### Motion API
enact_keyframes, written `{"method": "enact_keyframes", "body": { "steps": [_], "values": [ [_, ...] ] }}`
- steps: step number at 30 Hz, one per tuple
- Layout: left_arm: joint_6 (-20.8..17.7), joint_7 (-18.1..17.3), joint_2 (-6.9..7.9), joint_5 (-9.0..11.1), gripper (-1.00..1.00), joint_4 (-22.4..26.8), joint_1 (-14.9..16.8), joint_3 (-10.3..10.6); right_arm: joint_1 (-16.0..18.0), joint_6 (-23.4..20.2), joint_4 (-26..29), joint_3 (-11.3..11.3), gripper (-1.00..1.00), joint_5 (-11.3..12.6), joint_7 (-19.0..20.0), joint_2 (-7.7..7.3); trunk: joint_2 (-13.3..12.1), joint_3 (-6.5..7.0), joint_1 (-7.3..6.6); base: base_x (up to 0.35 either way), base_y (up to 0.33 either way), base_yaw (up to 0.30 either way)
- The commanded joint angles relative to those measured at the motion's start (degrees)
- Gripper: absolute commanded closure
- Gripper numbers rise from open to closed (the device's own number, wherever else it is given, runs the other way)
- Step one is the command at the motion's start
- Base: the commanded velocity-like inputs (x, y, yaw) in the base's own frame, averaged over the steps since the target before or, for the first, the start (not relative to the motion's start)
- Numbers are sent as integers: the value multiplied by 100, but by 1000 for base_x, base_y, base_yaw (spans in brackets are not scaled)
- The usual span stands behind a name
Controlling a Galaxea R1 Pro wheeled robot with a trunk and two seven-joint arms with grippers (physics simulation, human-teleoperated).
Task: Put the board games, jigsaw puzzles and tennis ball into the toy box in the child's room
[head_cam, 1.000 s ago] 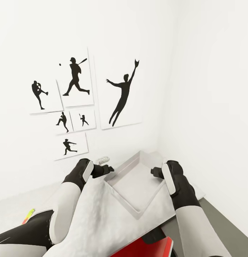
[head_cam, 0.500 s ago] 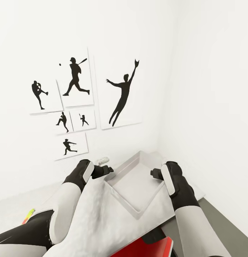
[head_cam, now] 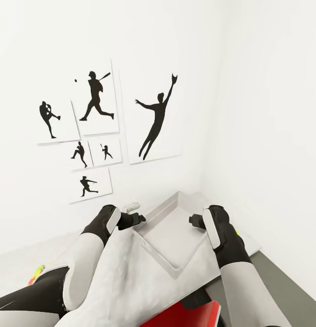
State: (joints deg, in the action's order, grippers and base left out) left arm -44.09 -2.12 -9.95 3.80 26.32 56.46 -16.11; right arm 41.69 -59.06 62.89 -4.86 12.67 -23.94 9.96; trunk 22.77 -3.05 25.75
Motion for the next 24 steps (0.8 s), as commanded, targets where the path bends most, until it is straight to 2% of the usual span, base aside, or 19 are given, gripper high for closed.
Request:
{"method": "enact_keyframes", "body": {
  "steps": [1, 24],
  "values": [
    [-33, 2, -5, 22, -100, 3, 5, -33, 6, -12, 5, -9, -100, 60, -54, 4, 14, -22, 4, 0, 0, 0],
    [-41, -29, -5, 33, -100, -138, 5, -33, 6, -38, 4, -7, -100, 69, -49, 4, 14, -233, 4, 0, 0, 0]
  ]
}}
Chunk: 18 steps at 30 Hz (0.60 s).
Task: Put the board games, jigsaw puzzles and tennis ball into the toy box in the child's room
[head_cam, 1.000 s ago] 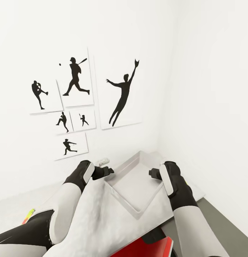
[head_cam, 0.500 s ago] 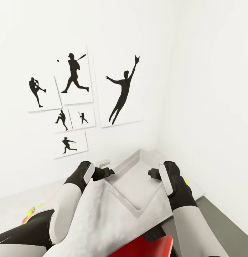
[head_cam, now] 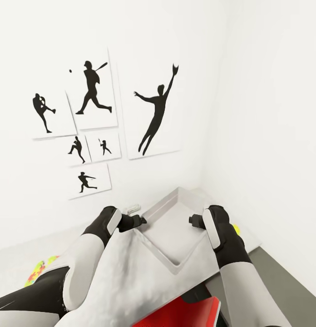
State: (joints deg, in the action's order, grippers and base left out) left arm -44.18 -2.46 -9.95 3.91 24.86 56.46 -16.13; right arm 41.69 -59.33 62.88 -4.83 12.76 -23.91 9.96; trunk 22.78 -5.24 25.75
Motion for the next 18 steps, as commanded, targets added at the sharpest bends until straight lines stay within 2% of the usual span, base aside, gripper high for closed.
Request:
{"method": "enact_keyframes", "body": {
  "steps": [1, 8, 12, 18],
  "values": [
    [-31, -5, -4, 22, -100, -12, 5, -31, 6, -15, 5, -10, -100, 60, -53, 4, 14, -23, 4, 0, 0, 0],
    [-15, -45, -4, 39, -100, -139, 5, -31, 6, -26, 5, -10, -100, 60, -53, 4, 14, -89, 4, 0, 0, 0],
    [30, -50, -4, 149, -100, -161, 5, -31, 6, -27, 5, -10, -100, 60, -47, 4, 14, -126, 4, 0, 0, 0],
    [79, -50, -4, 445, -100, -172, 5, -28, 4, -26, 5, -4, -100, 60, -45, 4, 14, -182, 4, 0, 0, 0]
  ]
}}
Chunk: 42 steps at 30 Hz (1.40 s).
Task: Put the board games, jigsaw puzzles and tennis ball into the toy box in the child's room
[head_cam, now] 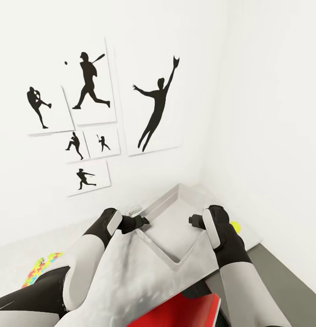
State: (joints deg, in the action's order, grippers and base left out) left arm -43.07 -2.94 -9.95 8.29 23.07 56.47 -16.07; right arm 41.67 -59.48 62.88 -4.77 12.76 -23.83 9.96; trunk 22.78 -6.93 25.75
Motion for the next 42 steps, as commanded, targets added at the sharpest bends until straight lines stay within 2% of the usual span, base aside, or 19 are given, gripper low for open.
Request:
{"method": "enact_keyframes", "body": {
  "steps": [1, 4, 17, 33, 42],
  "values": [
    [-29, -3, -4, 40, -100, 7, 5, -32, 4, -11, 5, -9, -100, 60, -51, 4, 14, -23, 3, 0, 0, 0],
    [-21, -3, -4, 129, -100, 6, 5, -29, 1, -17, 5, -7, -100, 60, -46, 4, 14, -51, 3, 0, 0, 0],
    [-19, -5, -4, 180, -100, 5, 5, -28, -9, -15, 5, 42, -100, 60, -36, 4, 14, -157, 3, 0, 0, 0],
    [-18, -5, -4, 182, -100, 5, 5, -28, -44, 14, -26, 72, -100, 60, -4, 4, 14, -169, 3, 0, 0, 0],
    [-25, -5, -4, 182, -100, 5, 5, -28, -45, 139, -436, 59, -100, 60, 6, -1, 14, -169, 3, 0, 0, 0]
  ]
}}
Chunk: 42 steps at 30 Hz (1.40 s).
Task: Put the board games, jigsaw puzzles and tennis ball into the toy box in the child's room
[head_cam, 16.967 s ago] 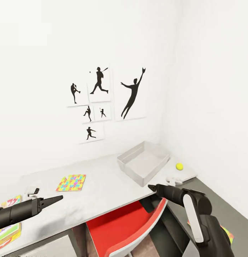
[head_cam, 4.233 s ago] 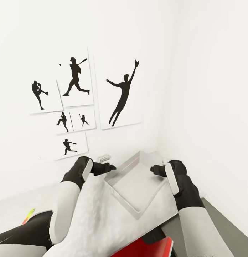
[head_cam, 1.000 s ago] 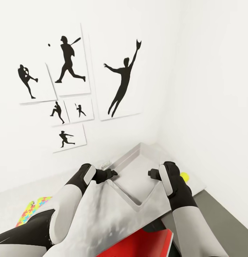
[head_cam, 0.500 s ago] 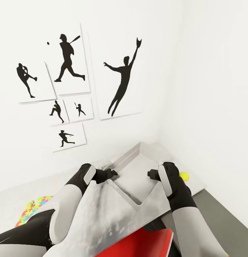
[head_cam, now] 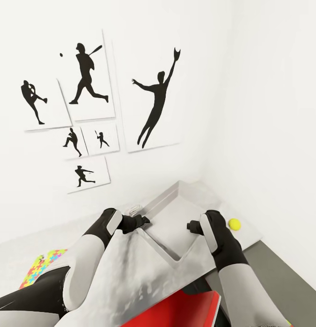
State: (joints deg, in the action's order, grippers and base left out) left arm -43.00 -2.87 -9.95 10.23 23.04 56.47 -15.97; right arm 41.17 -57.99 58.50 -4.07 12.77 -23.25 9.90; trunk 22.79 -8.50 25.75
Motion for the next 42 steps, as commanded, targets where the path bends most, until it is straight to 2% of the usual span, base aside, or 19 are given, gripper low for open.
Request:
{"method": "enact_keyframes", "body": {
  "steps": [1, 13, 41, 42],
  "values": [
    [-32, -12, -5, -12, -100, 8, 5, -38, 6, 13, -32, -11, -100, 59, -53, 4, 13, -13, 4, 0, 0, 0],
    [-33, -14, -5, -12, -100, 8, 5, -38, 8, 209, -249, -18, -100, 59, -52, -8, 13, -25, 4, 0, 0, 0],
    [-33, -20, -5, -12, -100, 8, 5, -38, 9, 247, -451, -16, -100, 59, -48, -28, 13, -51, 4, 0, 0, 0],
    [-33, -21, -5, -12, -100, 8, 5, -38, 8, 250, -471, -17, 100, 59, -48, -29, 13, -51, 4, 0, 0, 0]
  ]
}}
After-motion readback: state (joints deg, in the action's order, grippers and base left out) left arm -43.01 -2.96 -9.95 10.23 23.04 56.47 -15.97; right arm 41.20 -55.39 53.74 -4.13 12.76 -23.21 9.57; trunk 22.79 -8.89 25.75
